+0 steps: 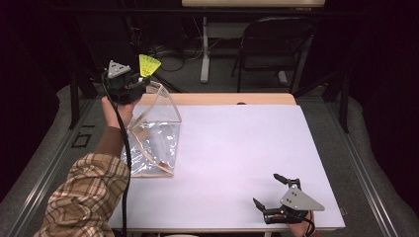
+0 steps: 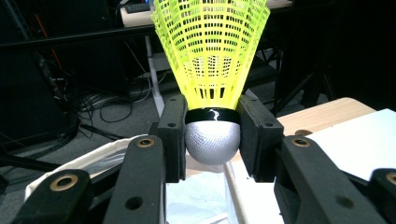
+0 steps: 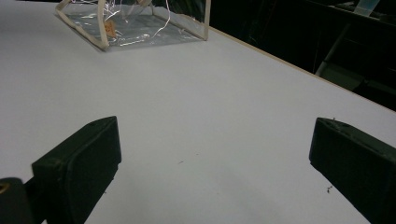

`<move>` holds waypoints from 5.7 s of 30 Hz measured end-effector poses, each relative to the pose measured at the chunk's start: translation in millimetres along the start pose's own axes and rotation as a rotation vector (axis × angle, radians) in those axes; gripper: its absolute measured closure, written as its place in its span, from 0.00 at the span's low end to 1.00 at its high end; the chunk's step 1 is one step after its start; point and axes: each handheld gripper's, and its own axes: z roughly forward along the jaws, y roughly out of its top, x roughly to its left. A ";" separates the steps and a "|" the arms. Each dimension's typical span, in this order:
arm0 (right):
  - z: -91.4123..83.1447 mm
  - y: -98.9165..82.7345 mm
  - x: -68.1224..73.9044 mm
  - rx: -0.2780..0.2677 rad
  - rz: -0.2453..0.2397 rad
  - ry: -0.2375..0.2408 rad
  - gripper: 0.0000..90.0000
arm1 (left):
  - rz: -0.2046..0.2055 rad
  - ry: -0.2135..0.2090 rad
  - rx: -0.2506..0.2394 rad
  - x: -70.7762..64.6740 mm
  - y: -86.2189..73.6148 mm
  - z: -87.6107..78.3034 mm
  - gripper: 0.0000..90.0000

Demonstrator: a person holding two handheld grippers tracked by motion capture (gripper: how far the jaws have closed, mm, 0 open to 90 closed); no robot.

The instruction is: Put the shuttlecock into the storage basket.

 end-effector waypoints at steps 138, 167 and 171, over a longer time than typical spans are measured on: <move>1.3 -0.5 0.6 0.011 -0.003 0.006 0.02 | -0.037 -0.039 0.186 21.7 -57.1 9.5 0.72; 1.4 -0.6 0.7 0.013 -0.003 0.007 0.02 | -0.071 -0.071 0.230 23.2 -60.6 17.0 0.61; 1.5 -0.6 0.8 0.013 0.000 0.007 0.02 | -0.077 -0.070 0.213 24.0 -59.2 14.4 0.52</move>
